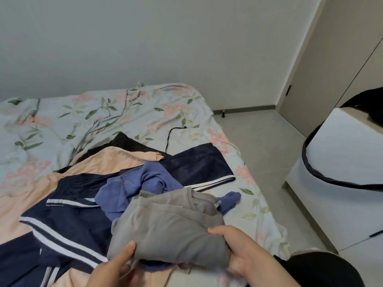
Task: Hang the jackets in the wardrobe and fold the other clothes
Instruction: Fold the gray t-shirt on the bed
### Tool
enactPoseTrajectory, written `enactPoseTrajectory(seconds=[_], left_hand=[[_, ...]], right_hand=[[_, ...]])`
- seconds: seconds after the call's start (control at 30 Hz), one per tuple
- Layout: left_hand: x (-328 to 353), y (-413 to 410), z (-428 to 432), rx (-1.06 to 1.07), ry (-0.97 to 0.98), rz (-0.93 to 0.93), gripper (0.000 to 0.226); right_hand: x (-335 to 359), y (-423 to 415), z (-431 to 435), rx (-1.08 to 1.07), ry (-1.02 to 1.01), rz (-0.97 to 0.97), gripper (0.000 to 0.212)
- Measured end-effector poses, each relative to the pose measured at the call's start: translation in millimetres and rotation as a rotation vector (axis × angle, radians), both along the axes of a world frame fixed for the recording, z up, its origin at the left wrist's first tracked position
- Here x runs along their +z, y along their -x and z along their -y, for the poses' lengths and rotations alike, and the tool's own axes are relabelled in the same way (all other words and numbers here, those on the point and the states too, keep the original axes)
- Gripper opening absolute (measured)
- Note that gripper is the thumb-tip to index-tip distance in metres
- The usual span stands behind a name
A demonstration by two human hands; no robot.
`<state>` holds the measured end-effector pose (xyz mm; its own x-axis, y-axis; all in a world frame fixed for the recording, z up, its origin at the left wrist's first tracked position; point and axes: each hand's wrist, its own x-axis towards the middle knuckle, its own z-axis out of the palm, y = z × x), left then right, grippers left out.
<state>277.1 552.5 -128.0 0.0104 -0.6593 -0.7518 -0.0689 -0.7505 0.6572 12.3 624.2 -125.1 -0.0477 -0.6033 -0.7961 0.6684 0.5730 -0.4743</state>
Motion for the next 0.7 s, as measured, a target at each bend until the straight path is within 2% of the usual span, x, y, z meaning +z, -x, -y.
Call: enactPoseTrajectory(seconds=[0.07,0.1,0.13,0.17,0.2,0.23,0.3,0.33,0.47,0.53,0.63,0.7], left_hand=[[14.7,14.3,-9.3,0.146,-0.158,-0.311,0.055],[20.0,19.6,-18.6,0.181,-0.226,-0.34,0.053],[21.8,22.7,-24.8,-0.026,-0.323,-0.376,0.054],[27.4,29.6,-28.2,-0.038,-0.432,-0.508,0.057],[29.0,35.9,-34.4,0.245,-0.541,-0.673,0.05],[31.7,45.9,-36.5,0.273,-0.323,-0.802,0.042],[29.3,56.7,-46.5,0.385,-0.067,-0.803,0.039],[31.6,60.4,-48.3,0.367,-0.002,-0.792,0.038],[44.1,80.5,-44.6,0.204,0.004,-0.779,0.049],[49.7,98.9,-52.1,0.127,0.01,-0.802,0.047],[58.2,130.1,-62.1,0.011,0.036,-0.853,0.044],[68.6,152.3,-69.8,-0.055,0.061,-0.872,0.051]], right_hand=[[3.9,1.3,-13.5,-0.015,0.031,0.046,0.03],[6.2,0.6,-19.4,-0.019,0.049,0.054,0.03],[8.8,-1.1,-24.9,-0.02,0.066,0.059,0.03],[11.9,-3.0,-30.2,-0.02,0.079,0.058,0.029],[15.7,-3.9,-35.9,-0.021,0.085,0.045,0.028],[20.3,-3.0,-42.1,-0.024,0.085,0.02,0.026],[32.8,4.2,-57.3,-0.03,0.099,-0.047,0.023],[39.9,10.5,-65.8,-0.038,0.115,-0.091,0.022],[65.2,40.1,-102.7,-0.104,0.242,-0.367,0.026],[76.7,52.3,-122.8,-0.13,0.289,-0.492,0.029],[88.0,68.5,-156.1,-0.25,0.323,-0.644,0.032],[93.4,79.1,-180.2,-0.329,0.336,-0.719,0.031]])
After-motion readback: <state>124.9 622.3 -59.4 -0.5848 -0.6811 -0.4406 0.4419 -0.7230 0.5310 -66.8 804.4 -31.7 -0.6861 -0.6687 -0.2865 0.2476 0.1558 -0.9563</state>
